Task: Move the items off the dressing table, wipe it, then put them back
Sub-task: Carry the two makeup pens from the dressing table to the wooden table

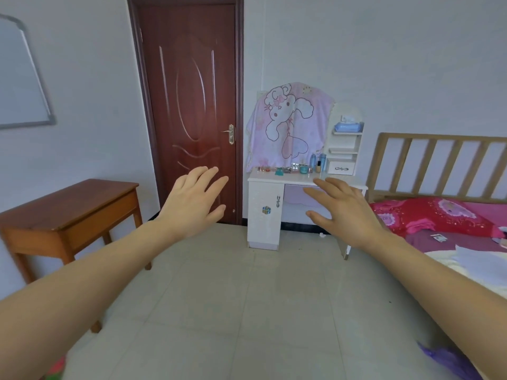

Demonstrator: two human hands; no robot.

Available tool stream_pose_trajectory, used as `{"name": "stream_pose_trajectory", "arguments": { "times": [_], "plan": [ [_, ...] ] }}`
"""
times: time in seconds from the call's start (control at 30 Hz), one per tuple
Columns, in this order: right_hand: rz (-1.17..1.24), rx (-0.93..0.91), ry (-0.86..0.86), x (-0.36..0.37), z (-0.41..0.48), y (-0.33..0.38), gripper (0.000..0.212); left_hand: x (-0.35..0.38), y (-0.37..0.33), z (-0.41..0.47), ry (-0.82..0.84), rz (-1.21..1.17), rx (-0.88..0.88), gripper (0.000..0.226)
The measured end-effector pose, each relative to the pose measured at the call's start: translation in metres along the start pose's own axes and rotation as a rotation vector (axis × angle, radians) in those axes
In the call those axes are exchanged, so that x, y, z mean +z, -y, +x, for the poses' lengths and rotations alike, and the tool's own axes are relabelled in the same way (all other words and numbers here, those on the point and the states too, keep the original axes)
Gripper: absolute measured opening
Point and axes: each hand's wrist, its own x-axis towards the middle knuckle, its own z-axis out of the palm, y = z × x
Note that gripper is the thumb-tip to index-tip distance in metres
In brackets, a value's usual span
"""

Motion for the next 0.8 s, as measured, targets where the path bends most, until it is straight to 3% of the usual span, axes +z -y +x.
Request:
{"name": "stream_pose_trajectory", "arguments": {
  "times": [0.23, 0.33, 0.43, 0.57, 0.8],
  "plan": [
    [-0.117, 0.0, 0.043, 0.044, 0.099, -0.056, 0.052, 0.078, 0.042, 0.104, -0.025, -0.048, -0.014, 0.055],
    [-0.081, 0.06, -0.052, 0.051, 0.142, -0.08, 0.051, 0.111, 0.052, 0.163, -0.064, -0.107, -0.033, 0.054],
    [-0.009, 0.132, -0.089, 0.071, 0.165, -0.103, 0.05, 0.15, 0.042, 0.207, -0.053, -0.203, -0.052, 0.054],
    [-0.065, 0.136, -0.009, 0.104, 0.18, -0.145, 0.05, 0.204, 0.021, 0.247, 0.003, -0.165, 0.128, 0.051],
    [-0.013, 0.15, -0.012, 0.15, 0.255, -0.225, 0.047, 0.253, 0.009, 0.34, -0.013, -0.183, 0.108, 0.06]
  ]
}}
